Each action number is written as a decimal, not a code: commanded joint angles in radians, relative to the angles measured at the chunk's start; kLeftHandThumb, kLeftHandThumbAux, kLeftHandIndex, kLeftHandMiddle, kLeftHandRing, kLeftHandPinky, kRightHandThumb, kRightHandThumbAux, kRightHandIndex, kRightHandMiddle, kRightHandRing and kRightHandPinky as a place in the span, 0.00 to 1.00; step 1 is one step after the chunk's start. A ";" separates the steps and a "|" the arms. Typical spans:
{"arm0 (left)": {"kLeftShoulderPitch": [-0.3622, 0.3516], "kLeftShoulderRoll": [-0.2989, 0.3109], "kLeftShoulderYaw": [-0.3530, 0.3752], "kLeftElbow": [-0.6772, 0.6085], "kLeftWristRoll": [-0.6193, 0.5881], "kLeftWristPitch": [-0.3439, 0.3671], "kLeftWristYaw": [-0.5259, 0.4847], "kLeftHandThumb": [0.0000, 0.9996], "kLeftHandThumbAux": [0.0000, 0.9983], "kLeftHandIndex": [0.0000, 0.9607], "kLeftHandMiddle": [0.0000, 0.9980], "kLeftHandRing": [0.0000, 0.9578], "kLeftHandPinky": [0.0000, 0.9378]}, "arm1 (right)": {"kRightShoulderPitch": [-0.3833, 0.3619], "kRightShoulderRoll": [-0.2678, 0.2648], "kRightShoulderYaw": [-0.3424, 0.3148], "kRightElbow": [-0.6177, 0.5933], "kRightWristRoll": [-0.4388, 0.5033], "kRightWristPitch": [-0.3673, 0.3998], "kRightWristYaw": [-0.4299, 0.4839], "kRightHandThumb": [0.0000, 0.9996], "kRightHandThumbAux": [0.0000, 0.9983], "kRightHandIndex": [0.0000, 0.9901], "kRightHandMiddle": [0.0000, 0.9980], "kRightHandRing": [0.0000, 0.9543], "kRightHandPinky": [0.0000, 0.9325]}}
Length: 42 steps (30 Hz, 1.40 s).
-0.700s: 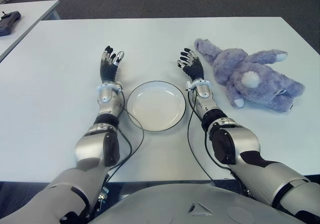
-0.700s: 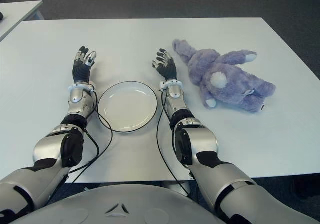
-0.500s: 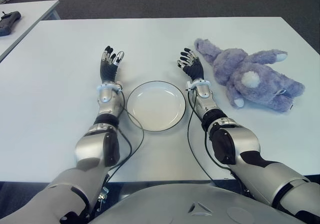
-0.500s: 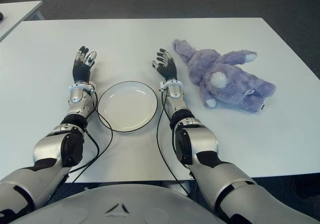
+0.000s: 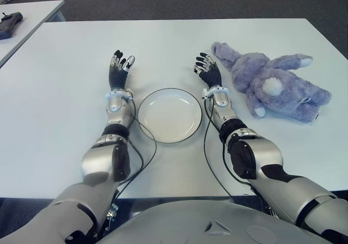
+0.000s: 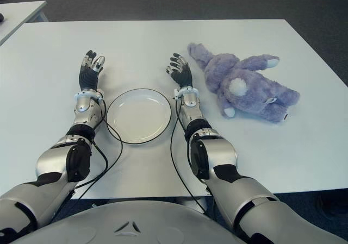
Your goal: Put the doll into the plate.
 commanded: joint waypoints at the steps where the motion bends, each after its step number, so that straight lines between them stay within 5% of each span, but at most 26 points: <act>1: 0.272 -0.085 0.021 0.148 -0.024 0.007 -0.006 0.00 0.61 0.03 0.07 0.05 0.03 | 0.196 0.055 -0.005 0.116 0.012 0.106 -0.003 0.51 0.87 0.14 0.20 0.19 0.18; 9: 0.266 -0.091 0.029 0.148 -0.033 0.011 -0.013 0.00 0.61 0.03 0.06 0.04 0.03 | 0.150 0.048 0.003 0.113 0.004 0.122 -0.016 0.46 0.88 0.13 0.17 0.17 0.18; 32: 0.241 -0.099 0.026 0.155 -0.025 0.024 0.012 0.00 0.59 0.04 0.07 0.05 0.03 | -0.232 -0.086 0.053 0.091 -0.035 0.106 -0.031 0.18 0.76 0.09 0.13 0.13 0.15; 42: 0.230 -0.090 0.026 0.160 -0.023 0.056 0.013 0.00 0.59 0.03 0.08 0.05 0.02 | -0.294 -0.116 0.049 0.087 -0.021 0.067 0.011 0.21 0.76 0.08 0.14 0.14 0.16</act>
